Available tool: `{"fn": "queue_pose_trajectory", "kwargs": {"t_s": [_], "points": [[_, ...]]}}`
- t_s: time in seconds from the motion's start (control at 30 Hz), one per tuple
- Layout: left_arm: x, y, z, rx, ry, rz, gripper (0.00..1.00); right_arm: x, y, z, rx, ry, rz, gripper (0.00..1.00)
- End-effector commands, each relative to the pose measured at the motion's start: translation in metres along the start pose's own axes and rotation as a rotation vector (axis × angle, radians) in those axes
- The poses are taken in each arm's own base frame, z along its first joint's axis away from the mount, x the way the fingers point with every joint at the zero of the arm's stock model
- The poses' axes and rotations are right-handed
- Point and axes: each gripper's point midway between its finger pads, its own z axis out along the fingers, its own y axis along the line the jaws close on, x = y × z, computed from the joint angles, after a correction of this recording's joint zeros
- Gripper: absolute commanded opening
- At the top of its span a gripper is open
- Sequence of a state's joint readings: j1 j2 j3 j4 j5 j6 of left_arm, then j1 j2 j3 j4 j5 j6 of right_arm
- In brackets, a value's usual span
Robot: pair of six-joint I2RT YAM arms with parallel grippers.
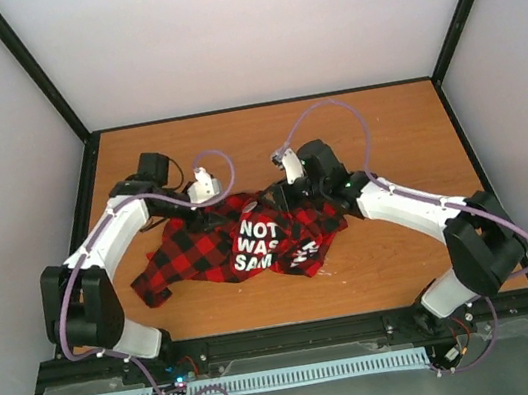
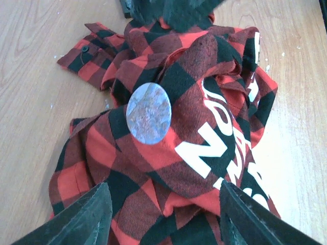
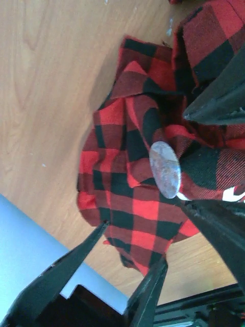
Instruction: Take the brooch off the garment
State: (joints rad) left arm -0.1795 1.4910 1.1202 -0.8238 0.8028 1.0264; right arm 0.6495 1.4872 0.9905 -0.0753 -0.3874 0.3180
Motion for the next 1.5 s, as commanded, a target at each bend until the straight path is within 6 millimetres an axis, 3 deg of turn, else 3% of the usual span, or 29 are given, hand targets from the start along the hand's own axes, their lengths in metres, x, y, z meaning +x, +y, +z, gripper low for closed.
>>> {"fn": "queue_pose_trajectory", "kwargs": {"t_s": [0.0,0.2,0.33,0.47,0.7,0.93,1.23,1.47], "points": [[-0.025,0.011,0.009,-0.054,-0.024,0.096,0.59,0.015,0.004,0.006,-0.065,0.034,0.083,0.38],[-0.051,-0.006,0.037,0.035,-0.006,0.040,0.58,0.033,0.003,0.012,-0.114,0.027,0.179,0.26],[-0.047,-0.006,0.052,0.000,0.059,0.028,0.57,0.044,0.002,0.016,-0.145,0.027,0.231,0.17],[-0.032,0.009,0.060,-0.066,0.134,-0.005,0.52,0.048,0.004,0.019,-0.177,0.020,0.258,0.12],[-0.026,0.019,0.060,-0.119,0.163,-0.040,0.44,0.051,0.009,0.027,-0.204,0.029,0.263,0.07],[-0.022,0.014,0.060,-0.108,0.172,-0.078,0.36,0.053,0.012,0.033,-0.205,0.047,0.252,0.06],[0.002,0.009,0.065,-0.105,0.234,-0.127,0.24,0.051,0.017,0.035,-0.212,0.051,0.235,0.05],[-0.013,0.024,0.059,-0.175,0.202,-0.124,0.06,0.051,0.020,0.037,-0.211,0.064,0.218,0.05]]}}
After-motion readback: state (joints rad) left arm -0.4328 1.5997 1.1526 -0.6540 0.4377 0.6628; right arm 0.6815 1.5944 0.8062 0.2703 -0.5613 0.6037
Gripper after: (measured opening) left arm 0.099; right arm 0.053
